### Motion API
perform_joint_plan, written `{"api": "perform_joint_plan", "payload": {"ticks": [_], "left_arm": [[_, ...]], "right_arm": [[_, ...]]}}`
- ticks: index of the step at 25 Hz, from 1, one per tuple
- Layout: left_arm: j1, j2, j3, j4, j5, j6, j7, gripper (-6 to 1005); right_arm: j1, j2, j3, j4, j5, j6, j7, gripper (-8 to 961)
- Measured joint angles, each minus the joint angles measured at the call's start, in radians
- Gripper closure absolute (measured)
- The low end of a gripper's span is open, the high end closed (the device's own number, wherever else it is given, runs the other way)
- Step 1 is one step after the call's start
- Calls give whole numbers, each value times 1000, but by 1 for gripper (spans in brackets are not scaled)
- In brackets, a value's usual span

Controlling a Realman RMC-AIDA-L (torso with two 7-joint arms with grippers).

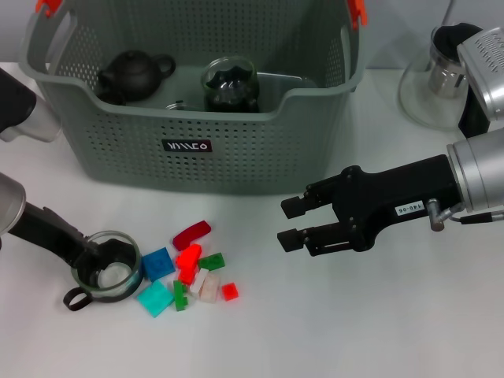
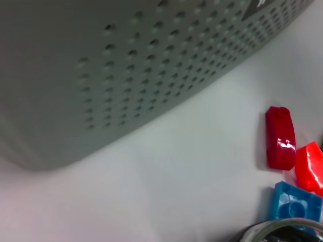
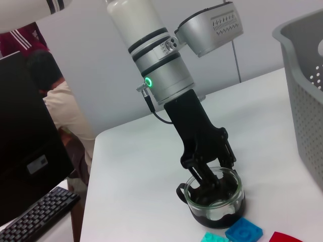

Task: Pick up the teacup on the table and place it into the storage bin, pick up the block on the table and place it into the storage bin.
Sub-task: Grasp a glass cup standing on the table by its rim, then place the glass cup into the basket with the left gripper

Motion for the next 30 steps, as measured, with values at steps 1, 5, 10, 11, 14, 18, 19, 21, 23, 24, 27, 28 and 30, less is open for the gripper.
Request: {"api": "perform_joint_plan", "payload": {"ticks": [1,5,10,11,14,18,19,21,23,24,27,28,30], "left_arm": [[0,0,1,-3,2,0,0,406],[-1,5,4,-13,1,0,4,542],[-1,7,0,-11,-2,-5,4,862],[-1,7,-2,-10,-3,-6,2,879],[-2,7,-4,-8,-3,-11,-3,928],[-8,14,-6,-6,-2,-10,-9,945],[-10,18,-7,-5,-2,-4,-11,946],[-15,27,-16,3,-4,17,-14,947],[-24,35,-37,20,-10,55,-12,948],[-31,43,-58,32,-24,90,-5,948],[-61,72,-131,48,-92,202,13,949],[-73,83,-159,50,-128,248,20,949],[-96,100,-210,53,-209,338,33,949]], "right_arm": [[0,0,0,0,0,0,0,391],[0,0,0,0,0,0,0,391],[0,0,0,0,2,0,0,391],[0,0,0,0,2,0,0,391],[0,0,0,0,2,0,0,391],[0,0,0,0,3,-1,-1,390],[0,0,0,0,3,-1,-1,390],[0,0,0,0,3,-1,-1,390],[0,0,0,0,3,-1,-1,390],[0,0,0,0,3,-2,-1,390],[0,-2,0,0,3,-6,-1,390],[0,-3,0,0,3,-7,-1,390],[0,-5,3,0,3,-8,-1,390]]}}
